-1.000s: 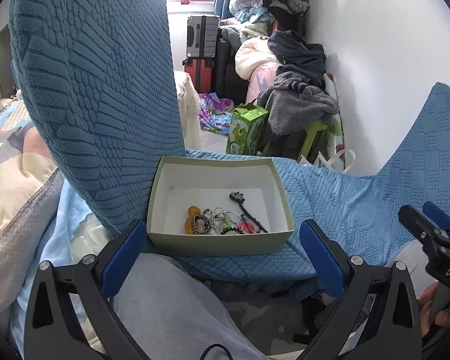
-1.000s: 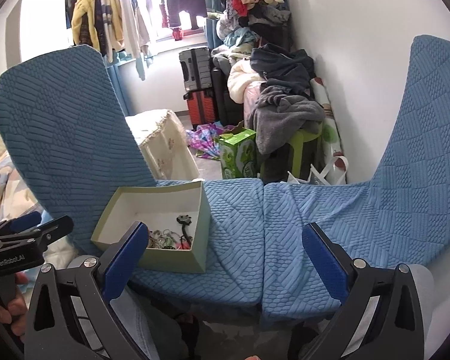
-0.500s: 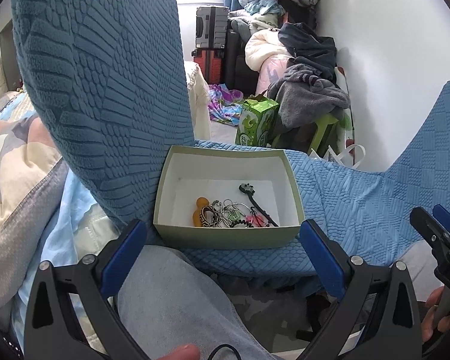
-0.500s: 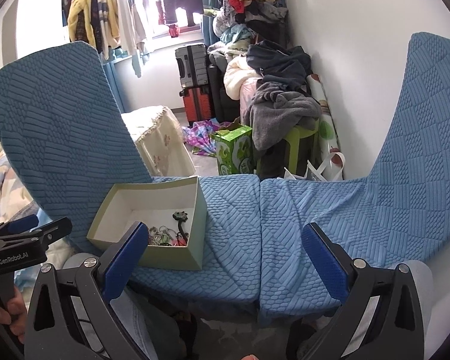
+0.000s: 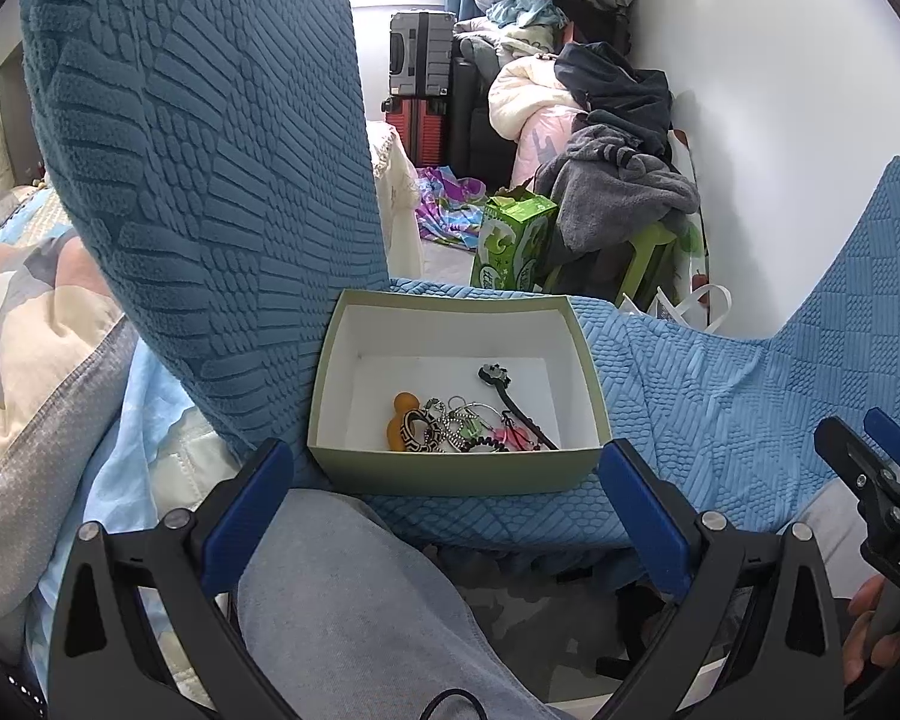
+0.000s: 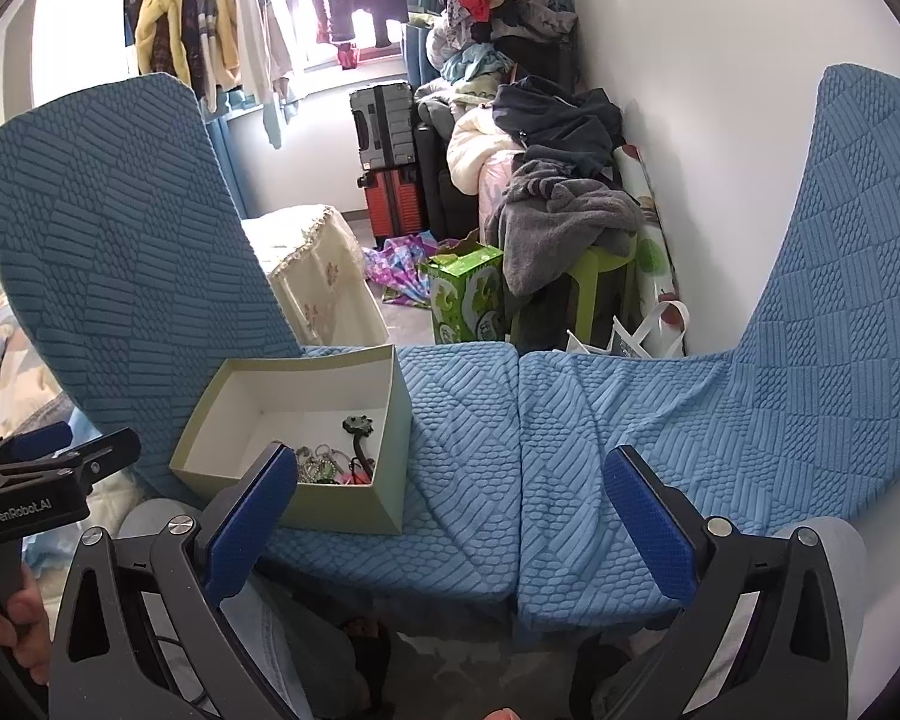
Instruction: Organize jewelry
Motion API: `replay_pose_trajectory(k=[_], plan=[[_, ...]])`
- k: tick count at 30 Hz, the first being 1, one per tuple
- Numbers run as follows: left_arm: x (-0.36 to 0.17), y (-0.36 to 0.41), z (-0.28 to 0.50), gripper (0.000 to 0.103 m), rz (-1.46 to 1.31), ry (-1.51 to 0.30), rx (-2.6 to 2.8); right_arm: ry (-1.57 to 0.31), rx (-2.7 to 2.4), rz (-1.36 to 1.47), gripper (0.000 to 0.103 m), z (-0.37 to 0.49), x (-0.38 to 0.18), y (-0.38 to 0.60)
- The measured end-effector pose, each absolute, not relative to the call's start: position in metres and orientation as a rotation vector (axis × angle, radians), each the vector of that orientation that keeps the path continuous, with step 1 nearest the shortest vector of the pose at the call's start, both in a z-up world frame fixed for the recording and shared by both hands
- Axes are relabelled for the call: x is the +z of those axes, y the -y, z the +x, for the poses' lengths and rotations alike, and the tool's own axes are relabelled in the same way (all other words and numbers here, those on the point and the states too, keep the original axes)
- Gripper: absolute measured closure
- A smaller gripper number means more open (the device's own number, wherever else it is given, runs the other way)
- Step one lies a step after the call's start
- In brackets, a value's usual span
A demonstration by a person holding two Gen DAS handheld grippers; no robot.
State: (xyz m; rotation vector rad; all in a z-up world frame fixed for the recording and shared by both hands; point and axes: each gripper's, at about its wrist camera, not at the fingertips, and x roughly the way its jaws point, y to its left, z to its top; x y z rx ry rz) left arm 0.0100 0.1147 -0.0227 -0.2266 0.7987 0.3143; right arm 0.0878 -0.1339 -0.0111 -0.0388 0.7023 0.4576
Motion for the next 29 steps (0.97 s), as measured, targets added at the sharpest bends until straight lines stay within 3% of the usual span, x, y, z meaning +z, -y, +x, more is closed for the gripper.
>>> replay_pose_trajectory(k=[29], plan=[[-0.009, -0.112, 0.008, 0.002, -0.224, -0.801, 0.312, -0.716, 0.458, -0.063, 0.000, 0.081, -0.004, 0.133]])
